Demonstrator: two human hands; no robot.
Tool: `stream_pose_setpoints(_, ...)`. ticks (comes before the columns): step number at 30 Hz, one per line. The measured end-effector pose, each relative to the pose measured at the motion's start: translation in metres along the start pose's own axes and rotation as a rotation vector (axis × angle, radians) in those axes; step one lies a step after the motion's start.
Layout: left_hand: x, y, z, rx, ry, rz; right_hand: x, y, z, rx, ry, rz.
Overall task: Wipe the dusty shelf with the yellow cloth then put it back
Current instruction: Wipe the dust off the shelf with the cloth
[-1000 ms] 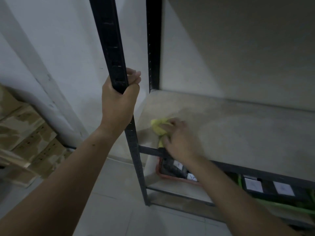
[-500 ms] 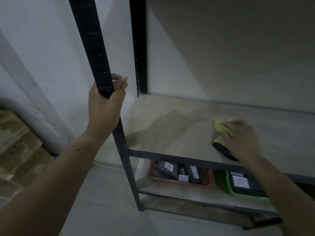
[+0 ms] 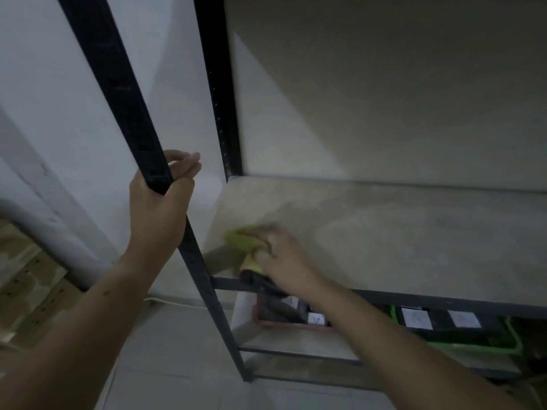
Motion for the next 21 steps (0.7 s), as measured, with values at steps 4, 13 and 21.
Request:
stream_pose_setpoints(4,-0.004,-0.005,0.005,0.000,0.004,-0.037,0.010,0.103,0.113,0.337,0.321,-0.188)
stream_pose_setpoints(13,-0.005,-0.006,0.002,0.057,0.012,-0.087,0.015,0.321,0.171,0.731,0.065,-0.724)
stream_pose_setpoints(21,-0.004,-0.004,0.001,0.049,0.035,-0.097,-0.064,0.180,0.063,0.559,0.081,-0.427)
Point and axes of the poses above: each hand's wrist, its own x-axis away from the middle knuckle, its own z-axis out of the back of the hand, y = z × x, the point moved 8 cm from there along -x, towards the middle knuckle, and after that the axes turned 14 degrees about x, right-handed, at the moved point
